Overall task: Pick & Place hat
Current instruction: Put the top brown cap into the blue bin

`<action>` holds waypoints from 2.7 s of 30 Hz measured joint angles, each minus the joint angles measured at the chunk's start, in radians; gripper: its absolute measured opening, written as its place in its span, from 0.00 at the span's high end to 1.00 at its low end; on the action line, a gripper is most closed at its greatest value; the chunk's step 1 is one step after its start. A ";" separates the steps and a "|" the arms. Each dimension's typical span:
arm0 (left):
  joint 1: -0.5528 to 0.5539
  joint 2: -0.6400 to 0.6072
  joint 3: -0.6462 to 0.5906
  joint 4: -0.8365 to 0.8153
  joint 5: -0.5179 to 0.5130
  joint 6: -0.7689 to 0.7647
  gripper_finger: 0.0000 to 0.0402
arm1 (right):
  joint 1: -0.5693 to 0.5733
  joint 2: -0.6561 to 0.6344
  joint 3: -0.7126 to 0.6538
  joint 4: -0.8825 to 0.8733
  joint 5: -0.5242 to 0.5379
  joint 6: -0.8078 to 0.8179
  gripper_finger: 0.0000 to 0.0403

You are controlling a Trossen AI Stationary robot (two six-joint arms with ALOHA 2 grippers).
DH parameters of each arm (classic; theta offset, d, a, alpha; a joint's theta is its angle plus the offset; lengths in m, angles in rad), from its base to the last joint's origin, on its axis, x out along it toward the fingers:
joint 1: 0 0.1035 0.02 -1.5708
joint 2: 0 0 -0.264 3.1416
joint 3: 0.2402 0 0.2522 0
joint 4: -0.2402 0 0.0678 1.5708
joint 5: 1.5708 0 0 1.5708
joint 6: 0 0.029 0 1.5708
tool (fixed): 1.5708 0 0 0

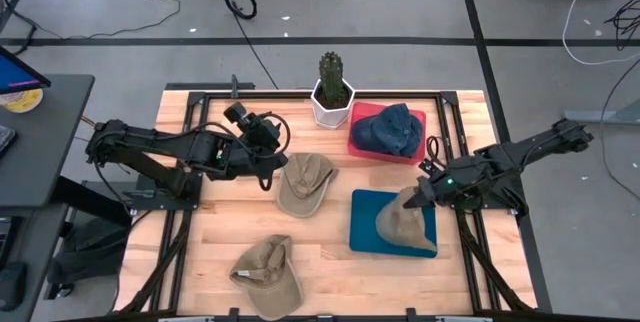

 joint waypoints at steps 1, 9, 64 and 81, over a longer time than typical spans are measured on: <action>0.000 0.000 0.000 0.000 0.000 0.000 0.58 | 0.000 0.002 -0.005 0.013 0.010 0.008 1.00; 0.000 0.000 0.000 0.000 0.000 -0.027 0.58 | 0.000 0.040 -0.070 0.158 0.075 0.019 1.00; 0.000 0.001 0.000 0.002 0.000 -0.044 0.58 | 0.280 0.073 -0.081 -0.215 0.276 0.367 1.00; 0.000 0.001 0.000 0.002 0.000 -0.052 0.58 | 0.282 0.073 -0.081 -0.198 0.228 0.266 1.00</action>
